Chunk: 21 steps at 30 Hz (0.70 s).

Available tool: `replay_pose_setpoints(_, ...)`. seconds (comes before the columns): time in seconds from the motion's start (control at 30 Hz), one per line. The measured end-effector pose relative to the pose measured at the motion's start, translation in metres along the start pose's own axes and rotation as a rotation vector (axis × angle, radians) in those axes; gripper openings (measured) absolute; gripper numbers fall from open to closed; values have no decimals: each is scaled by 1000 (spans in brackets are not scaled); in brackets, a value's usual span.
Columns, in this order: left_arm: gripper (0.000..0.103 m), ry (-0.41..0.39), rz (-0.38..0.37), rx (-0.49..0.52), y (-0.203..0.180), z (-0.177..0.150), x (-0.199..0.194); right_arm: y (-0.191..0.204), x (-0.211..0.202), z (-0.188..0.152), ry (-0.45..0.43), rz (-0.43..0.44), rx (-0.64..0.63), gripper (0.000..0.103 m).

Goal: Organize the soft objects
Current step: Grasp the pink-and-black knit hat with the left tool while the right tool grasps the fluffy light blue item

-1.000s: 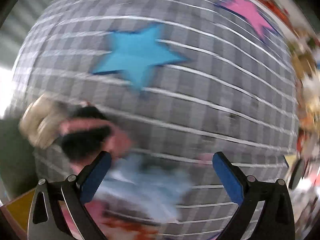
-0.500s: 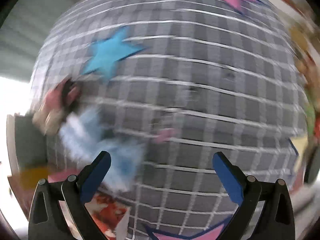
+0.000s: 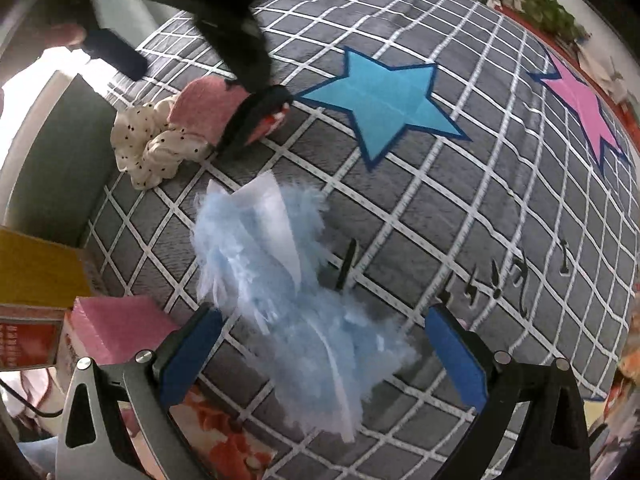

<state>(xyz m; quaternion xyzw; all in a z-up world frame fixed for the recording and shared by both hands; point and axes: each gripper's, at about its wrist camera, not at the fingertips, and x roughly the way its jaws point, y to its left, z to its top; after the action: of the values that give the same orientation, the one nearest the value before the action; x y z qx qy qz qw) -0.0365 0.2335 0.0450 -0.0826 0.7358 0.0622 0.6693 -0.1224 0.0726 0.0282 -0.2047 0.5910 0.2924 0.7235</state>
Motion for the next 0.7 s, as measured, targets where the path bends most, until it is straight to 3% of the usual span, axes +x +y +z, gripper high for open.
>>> replay_pose_setpoints(0.13,103,10,26,34,-9,7,19,7,14,4,8,-7,-17,99)
replay_pose_setpoints(0.17,103,5,50,38,-11,9,22,11,19,6,16,-17,-20,92)
replay_pose_setpoints(0.2,102,-1,85,45,-12,10,27,12,23,7,32,-35,-23,72)
replay_pose_setpoints(0.23,100,1,95,48,-13,12,30,10,26,10,40,-44,-21,67)
replay_pose_setpoints(0.3,91,27,94,48,-14,14,39,15,32,19,33,-44,-7,44)
replay_pose_setpoints(0.33,86,42,100,50,-15,15,43,12,31,19,36,-38,3,38)
replay_pose_setpoints(0.43,71,63,125,56,-16,15,50,-1,22,18,29,12,55,38)
replay_pose_setpoints(0.57,37,64,97,78,-29,14,49,-28,4,13,1,61,162,38)
replay_pose_setpoints(0.7,33,-17,59,89,-39,11,27,-51,-8,8,-12,82,271,38)
